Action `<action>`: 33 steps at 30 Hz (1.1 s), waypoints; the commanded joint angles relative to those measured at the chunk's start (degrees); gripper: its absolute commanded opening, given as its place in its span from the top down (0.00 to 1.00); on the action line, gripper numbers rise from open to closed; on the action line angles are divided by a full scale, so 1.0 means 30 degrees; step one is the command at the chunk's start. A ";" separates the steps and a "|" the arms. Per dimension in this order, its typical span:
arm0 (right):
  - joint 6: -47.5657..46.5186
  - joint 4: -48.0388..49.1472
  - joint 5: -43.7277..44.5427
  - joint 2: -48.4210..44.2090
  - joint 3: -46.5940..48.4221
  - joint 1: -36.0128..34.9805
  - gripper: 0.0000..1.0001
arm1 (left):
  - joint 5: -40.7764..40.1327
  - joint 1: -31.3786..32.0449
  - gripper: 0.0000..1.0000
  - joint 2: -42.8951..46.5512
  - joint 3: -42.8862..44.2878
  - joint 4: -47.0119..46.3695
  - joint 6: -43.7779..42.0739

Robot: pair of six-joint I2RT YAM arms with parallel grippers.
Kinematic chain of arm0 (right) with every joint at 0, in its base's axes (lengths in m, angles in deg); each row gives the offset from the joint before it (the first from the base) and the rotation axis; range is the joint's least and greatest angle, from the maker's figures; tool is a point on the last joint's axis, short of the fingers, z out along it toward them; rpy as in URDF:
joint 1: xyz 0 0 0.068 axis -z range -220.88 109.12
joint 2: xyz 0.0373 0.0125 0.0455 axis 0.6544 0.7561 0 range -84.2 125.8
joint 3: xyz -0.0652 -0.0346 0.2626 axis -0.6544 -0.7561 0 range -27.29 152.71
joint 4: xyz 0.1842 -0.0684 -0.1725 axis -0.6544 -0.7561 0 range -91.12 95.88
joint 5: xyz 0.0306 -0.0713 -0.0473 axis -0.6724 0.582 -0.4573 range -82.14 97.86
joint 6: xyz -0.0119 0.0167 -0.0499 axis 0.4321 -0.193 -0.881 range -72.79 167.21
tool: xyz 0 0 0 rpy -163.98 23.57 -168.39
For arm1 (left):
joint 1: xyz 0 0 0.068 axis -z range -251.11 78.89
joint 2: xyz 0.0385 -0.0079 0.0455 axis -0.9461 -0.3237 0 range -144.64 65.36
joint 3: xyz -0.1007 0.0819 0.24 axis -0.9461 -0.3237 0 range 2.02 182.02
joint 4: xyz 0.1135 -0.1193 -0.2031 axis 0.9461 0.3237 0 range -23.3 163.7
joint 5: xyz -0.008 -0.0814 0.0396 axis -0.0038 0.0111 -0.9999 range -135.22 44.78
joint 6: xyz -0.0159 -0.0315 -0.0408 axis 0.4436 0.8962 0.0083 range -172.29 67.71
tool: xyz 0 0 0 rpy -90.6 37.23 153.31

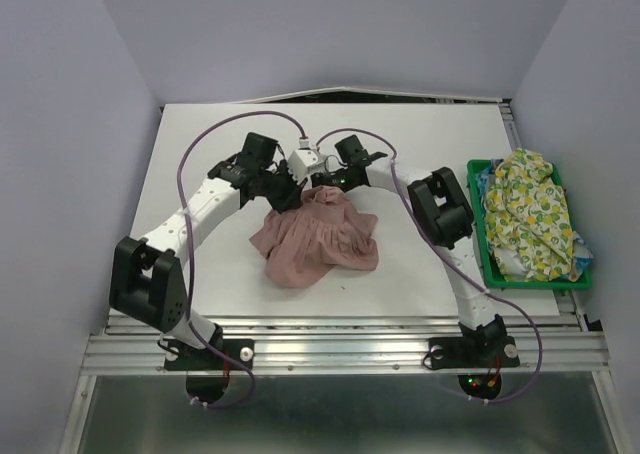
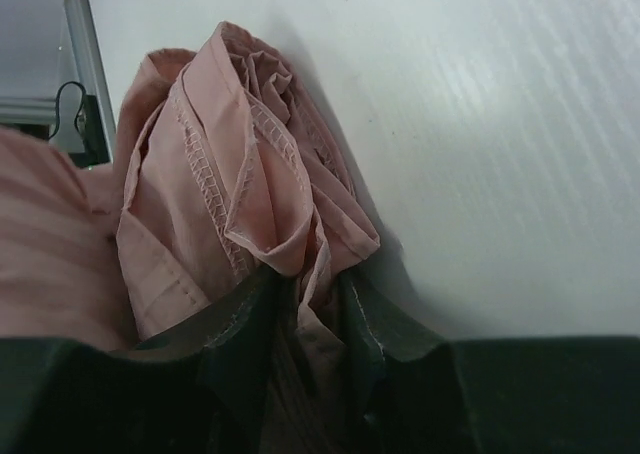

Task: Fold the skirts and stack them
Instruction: Fold the skirt

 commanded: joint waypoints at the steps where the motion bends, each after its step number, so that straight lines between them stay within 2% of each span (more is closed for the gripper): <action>1: -0.0796 -0.0515 -0.0387 -0.0602 -0.0727 -0.0262 0.64 | 0.0208 -0.0799 1.00 -0.1378 0.0974 -0.1871 -0.0590; 6: -0.0652 -0.0692 0.0430 -0.0514 -0.0318 -0.0262 0.63 | 0.0353 -0.0918 1.00 -0.2643 -0.0104 -0.3249 -0.0473; 10: 0.0051 -0.0750 0.4052 -0.0281 0.0648 -0.0262 0.59 | 0.0004 -0.0889 1.00 -0.3753 -0.1250 -0.4829 -0.0035; 12: 0.0257 -0.0809 0.6074 -0.0250 0.1174 -0.0262 0.55 | -0.0347 -0.0889 1.00 -0.4397 -0.1631 -0.5301 0.0112; 13: 0.0403 -0.0809 0.6087 -0.0308 0.1322 -0.0262 0.52 | -0.0378 -0.0918 1.00 -0.4402 -0.1662 -0.5303 0.0171; 17: 0.1630 -0.0927 1.0787 -0.0660 0.2142 0.0175 0.38 | -0.0524 -0.0889 1.00 -0.5396 -0.1750 -0.5624 0.0201; 18: 0.2650 -0.0985 1.1210 -0.0660 0.2318 0.0467 0.31 | -0.0612 -0.0889 0.99 -0.5572 -0.1663 -0.5625 0.0259; 22: 0.3219 -0.1484 1.1592 -0.0659 0.3346 0.2284 0.27 | -0.1051 -0.0889 0.97 -0.6276 -0.0902 -0.5362 0.0317; 24: 0.3129 -0.1483 1.2239 -0.1127 0.3024 0.3075 0.27 | -0.1808 -0.0918 0.89 -0.6540 -0.0435 -0.5332 0.0609; 26: 0.3304 -0.1454 1.0955 -0.1976 0.2732 0.3777 0.27 | -0.2048 -0.1123 0.82 -0.6512 0.0707 -0.4896 0.1049; 27: 0.3305 -0.1396 1.0602 -0.2327 0.2237 0.4390 0.27 | -0.2251 -0.1181 0.70 -0.6395 0.1639 -0.4748 0.1254; 29: 0.3101 -0.1250 0.9985 -0.3732 0.1590 0.4833 0.27 | -0.2603 -0.1270 0.62 -0.5871 0.2668 -0.4252 0.1869; 30: 0.2955 -0.1278 1.0041 -0.4259 0.0978 0.5010 0.26 | -0.3011 -0.1299 0.54 -0.5577 0.3718 -0.4016 0.2103; 31: 0.2866 -0.1278 1.0071 -0.4815 0.0624 0.5272 0.26 | -0.3160 -0.1270 0.52 -0.5226 0.4221 -0.3782 0.2366; 32: 0.2749 -0.1278 1.0071 -0.5952 0.0273 0.5275 0.26 | -0.3277 -0.1270 0.43 -0.4439 0.4632 -0.3286 0.3036; 33: 0.2632 -0.1249 1.0071 -0.6543 -0.0108 0.5536 0.25 | -0.3801 -0.1125 0.41 -0.3996 0.5101 -0.2991 0.3449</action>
